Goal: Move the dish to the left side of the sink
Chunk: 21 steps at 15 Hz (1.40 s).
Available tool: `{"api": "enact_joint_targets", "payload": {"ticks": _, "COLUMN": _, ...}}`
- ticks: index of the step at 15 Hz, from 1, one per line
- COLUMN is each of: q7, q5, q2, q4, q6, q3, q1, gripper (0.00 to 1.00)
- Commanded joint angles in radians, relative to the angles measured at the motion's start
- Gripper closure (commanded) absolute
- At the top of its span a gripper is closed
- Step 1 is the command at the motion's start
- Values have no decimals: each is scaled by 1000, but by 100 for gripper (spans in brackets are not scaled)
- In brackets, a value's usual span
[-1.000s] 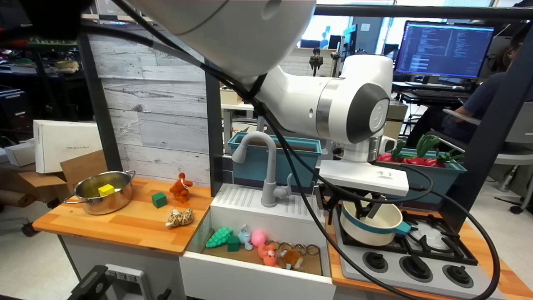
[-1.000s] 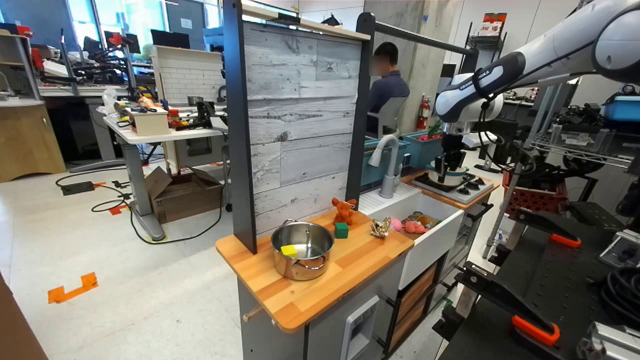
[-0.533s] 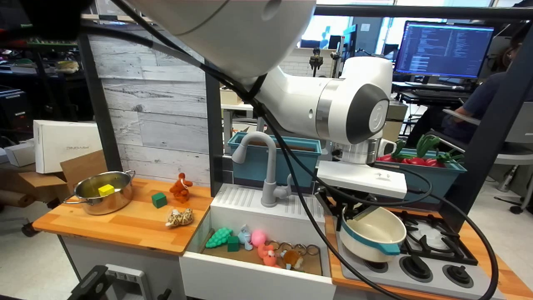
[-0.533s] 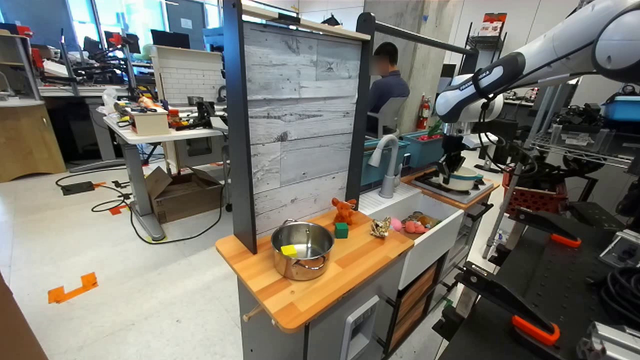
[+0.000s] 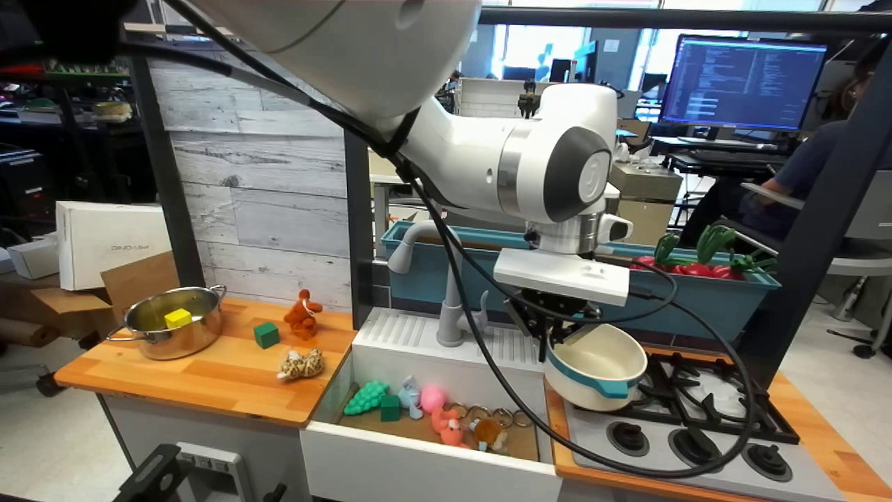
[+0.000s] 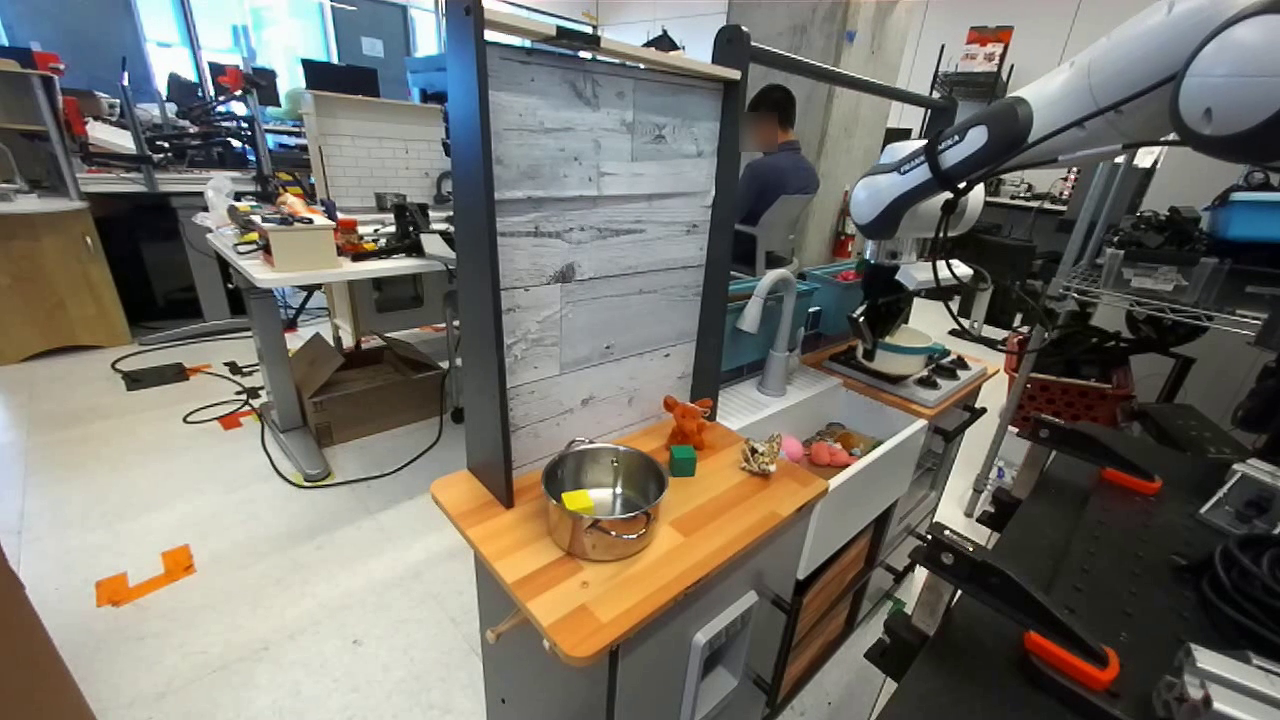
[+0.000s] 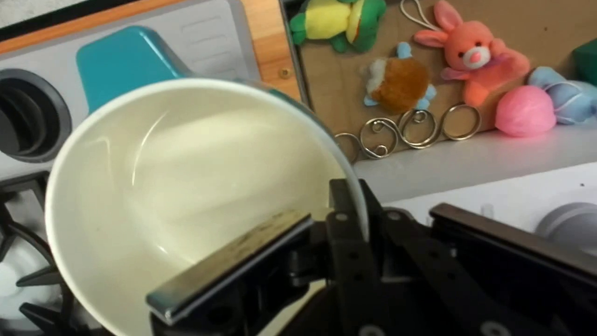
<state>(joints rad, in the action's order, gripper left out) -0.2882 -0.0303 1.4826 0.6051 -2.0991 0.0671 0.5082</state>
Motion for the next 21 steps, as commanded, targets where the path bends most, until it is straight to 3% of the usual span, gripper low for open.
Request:
{"api": "enact_joint_targets", "payload": {"ticks": 1, "q7": 7, "q5": 12, "q2": 16, "q4": -52, "q6": 27, "q3": -12, "q1": -49, "gripper": 99}}
{"api": "enact_joint_targets", "payload": {"ticks": 3, "q7": 8, "q5": 12, "q2": 17, "q4": -59, "q6": 40, "q3": -19, "q1": -81, "gripper": 99}}
{"api": "enact_joint_targets", "payload": {"ticks": 7, "q7": 30, "q5": 4, "q2": -43, "q4": 39, "q6": -2, "q3": -32, "q1": -135, "gripper": 99}}
{"api": "enact_joint_targets", "payload": {"ticks": 14, "q7": 51, "q5": -22, "q2": -135, "q4": 230, "q6": -63, "q3": -13, "q1": -165, "gripper": 99}}
{"api": "enact_joint_targets", "payload": {"ticks": 21, "q7": 135, "q5": -60, "q2": -243, "q4": 584, "q6": -366, "q3": 59, "q1": -220, "gripper": 99}}
